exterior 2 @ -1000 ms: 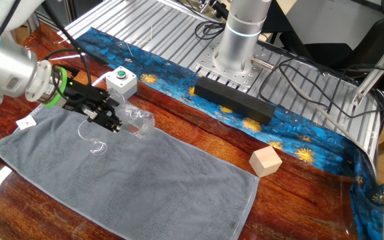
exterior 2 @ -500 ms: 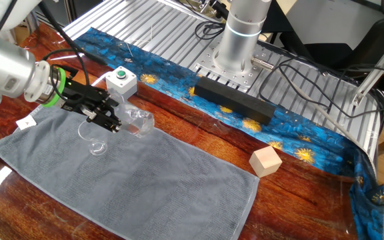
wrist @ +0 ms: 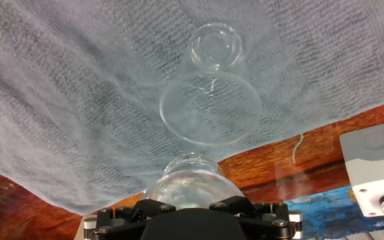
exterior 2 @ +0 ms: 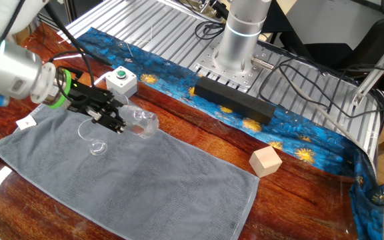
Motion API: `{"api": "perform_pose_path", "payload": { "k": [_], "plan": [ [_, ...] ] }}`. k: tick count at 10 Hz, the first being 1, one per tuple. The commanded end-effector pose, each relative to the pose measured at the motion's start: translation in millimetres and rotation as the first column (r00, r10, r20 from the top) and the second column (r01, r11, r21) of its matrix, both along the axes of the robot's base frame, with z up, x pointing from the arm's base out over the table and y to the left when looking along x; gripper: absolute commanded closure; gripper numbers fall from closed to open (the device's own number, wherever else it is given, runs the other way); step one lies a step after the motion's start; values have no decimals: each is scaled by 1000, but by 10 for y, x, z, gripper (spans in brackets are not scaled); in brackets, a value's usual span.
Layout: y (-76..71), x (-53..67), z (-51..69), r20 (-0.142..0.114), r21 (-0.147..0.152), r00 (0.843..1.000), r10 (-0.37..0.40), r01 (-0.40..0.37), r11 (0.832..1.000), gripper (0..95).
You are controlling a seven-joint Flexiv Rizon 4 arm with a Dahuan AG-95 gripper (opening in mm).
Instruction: Pour the water from one cup into another empty cup
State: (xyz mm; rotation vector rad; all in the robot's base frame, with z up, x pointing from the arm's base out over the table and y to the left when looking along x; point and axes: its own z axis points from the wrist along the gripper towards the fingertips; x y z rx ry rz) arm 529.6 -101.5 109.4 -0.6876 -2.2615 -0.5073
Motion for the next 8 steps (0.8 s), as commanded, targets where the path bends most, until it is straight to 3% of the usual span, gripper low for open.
{"api": "perform_pose_path", "payload": {
  "k": [1,8],
  "plan": [
    [-82,82,131,-8,10,1000,-5,5,1000,950],
    [-81,83,132,-26,25,999,-21,21,999,950]
  ]
}}
